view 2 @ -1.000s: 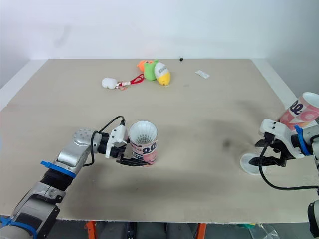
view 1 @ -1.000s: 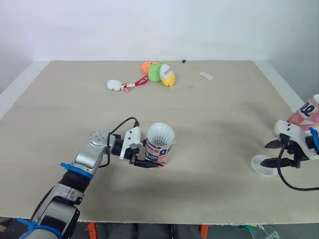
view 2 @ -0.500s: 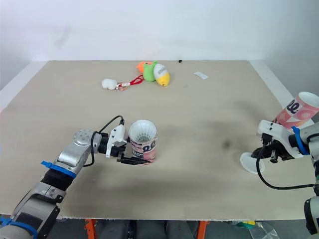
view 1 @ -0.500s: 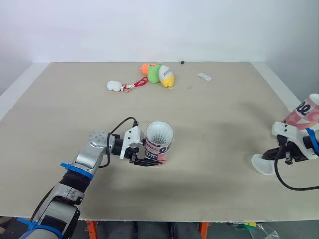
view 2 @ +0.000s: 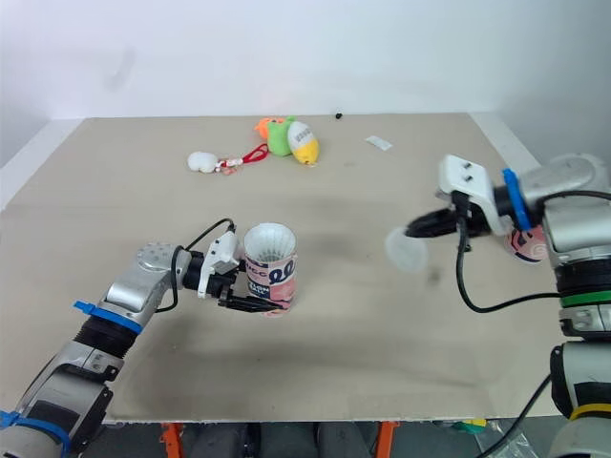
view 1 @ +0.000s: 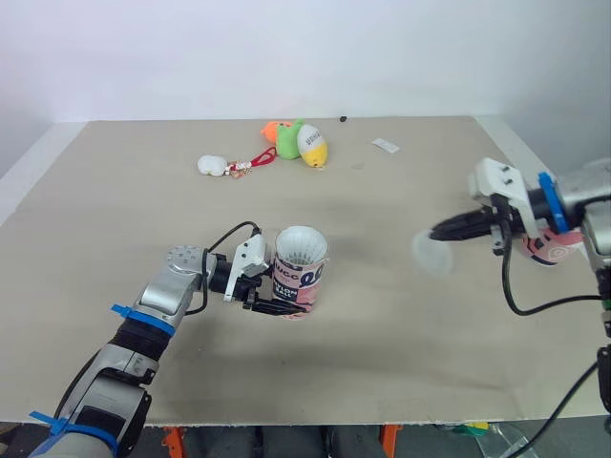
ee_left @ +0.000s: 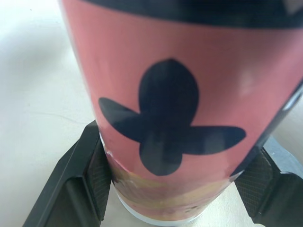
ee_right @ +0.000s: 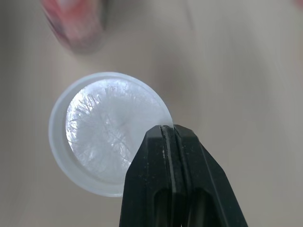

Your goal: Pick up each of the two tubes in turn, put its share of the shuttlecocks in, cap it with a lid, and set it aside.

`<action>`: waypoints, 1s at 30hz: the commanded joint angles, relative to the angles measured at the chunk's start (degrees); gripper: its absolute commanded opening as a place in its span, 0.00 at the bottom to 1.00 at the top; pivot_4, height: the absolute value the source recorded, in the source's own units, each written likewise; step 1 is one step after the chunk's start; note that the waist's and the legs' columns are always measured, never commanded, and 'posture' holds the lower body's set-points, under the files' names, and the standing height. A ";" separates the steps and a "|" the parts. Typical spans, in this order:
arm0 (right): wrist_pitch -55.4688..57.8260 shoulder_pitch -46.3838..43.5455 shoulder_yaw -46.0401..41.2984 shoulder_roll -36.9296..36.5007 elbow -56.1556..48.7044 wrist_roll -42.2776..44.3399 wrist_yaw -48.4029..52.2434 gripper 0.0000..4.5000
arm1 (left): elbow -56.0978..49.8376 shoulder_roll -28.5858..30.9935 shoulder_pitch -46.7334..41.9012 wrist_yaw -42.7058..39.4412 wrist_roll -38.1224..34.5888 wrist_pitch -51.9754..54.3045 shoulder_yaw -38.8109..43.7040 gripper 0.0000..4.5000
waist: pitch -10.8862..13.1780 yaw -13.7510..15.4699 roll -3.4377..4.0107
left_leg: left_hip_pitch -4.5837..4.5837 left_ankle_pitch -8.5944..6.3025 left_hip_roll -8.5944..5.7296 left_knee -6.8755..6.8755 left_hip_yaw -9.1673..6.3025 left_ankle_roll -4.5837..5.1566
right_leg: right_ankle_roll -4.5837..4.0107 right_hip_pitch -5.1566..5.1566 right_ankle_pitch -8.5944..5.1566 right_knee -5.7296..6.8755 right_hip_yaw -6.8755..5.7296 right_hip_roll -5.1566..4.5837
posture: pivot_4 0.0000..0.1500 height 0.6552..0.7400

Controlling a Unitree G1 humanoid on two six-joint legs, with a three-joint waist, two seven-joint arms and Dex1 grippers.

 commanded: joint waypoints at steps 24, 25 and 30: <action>-21.54 -26.94 23.69 20.83 2.93 -5.00 2.45 0.02 | 0.77 2.41 1.26 0.01 2.84 1.56 -2.31 0.72 | 0.00 -0.01 -0.02 | -0.07 0.00 0.28 0.01 0.06 0.00 | -0.46 -0.18 0.17 0.02 -0.29 0.05 | 1.00 0.91; -22.47 -27.02 23.86 21.30 3.28 -5.93 2.45 0.02 | 0.49 2.42 1.36 0.10 2.82 1.70 -2.30 0.72 | 0.00 -0.01 -0.02 | -0.07 0.00 0.29 0.00 0.07 0.00 | -0.47 -0.19 0.18 0.03 -0.29 0.05 | 1.00 0.91; -26.20 -26.98 24.17 22.71 4.12 -9.35 2.45 0.02 | -0.89 2.63 1.99 0.68 2.64 2.32 -2.31 0.72 | 0.00 -0.01 -0.02 | -0.07 0.00 0.32 0.00 0.07 0.00 | -0.68 -0.20 0.28 0.03 -0.31 0.08 | 1.00 0.91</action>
